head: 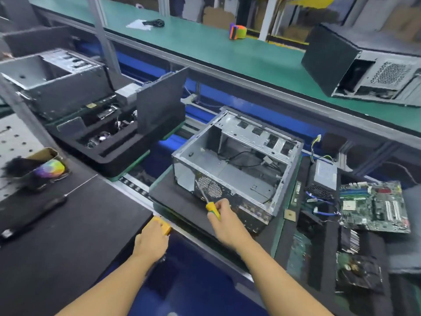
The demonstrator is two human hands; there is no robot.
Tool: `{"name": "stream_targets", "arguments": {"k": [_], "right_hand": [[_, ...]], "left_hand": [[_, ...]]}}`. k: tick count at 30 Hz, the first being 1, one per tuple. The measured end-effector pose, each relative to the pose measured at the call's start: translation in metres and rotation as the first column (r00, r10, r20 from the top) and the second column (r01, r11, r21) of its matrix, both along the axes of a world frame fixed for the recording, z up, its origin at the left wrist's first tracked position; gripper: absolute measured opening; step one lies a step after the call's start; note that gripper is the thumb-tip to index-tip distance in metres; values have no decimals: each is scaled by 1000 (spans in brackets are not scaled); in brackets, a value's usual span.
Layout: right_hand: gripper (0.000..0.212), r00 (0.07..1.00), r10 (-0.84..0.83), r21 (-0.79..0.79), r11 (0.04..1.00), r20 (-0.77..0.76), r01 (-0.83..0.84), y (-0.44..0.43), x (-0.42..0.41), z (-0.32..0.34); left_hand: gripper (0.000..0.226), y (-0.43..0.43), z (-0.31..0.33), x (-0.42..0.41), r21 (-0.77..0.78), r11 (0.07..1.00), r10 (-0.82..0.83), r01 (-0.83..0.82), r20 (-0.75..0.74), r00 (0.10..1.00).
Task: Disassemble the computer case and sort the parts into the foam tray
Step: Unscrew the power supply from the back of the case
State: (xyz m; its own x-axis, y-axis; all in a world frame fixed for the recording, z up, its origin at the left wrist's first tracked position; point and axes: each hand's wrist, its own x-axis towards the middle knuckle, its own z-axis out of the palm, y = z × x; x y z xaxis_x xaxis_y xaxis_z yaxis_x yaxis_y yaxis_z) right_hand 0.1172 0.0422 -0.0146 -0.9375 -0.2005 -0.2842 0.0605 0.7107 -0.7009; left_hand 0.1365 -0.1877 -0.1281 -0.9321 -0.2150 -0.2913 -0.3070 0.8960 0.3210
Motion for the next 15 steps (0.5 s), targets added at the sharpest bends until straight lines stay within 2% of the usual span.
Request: {"name": "stream_targets", "arguments": {"k": [2, 4, 7, 11, 15], "right_hand": [[18, 999, -4, -5, 1000, 54, 4, -19, -6, -10], [18, 995, -13, -11, 1000, 103, 15, -33, -10, -19], [17, 989, -38, -19, 999, 141, 41, -46, -14, -32], [15, 987, -57, -14, 998, 152, 60, -52, -16, -42], [14, 986, -54, -16, 998, 159, 57, -58, -18, -45]], "left_hand": [[30, -14, -9, 0, -63, 990, -120, 124, 72, 990], [50, -26, -22, -1, -122, 965, -207, 232, 191, 960], [69, -35, -37, -4, -128, 954, -224, 272, 299, 927], [72, -38, -49, -8, -185, 936, -249, 299, 254, 935], [64, -44, -54, -8, -287, 884, -332, 369, 172, 928]]}}
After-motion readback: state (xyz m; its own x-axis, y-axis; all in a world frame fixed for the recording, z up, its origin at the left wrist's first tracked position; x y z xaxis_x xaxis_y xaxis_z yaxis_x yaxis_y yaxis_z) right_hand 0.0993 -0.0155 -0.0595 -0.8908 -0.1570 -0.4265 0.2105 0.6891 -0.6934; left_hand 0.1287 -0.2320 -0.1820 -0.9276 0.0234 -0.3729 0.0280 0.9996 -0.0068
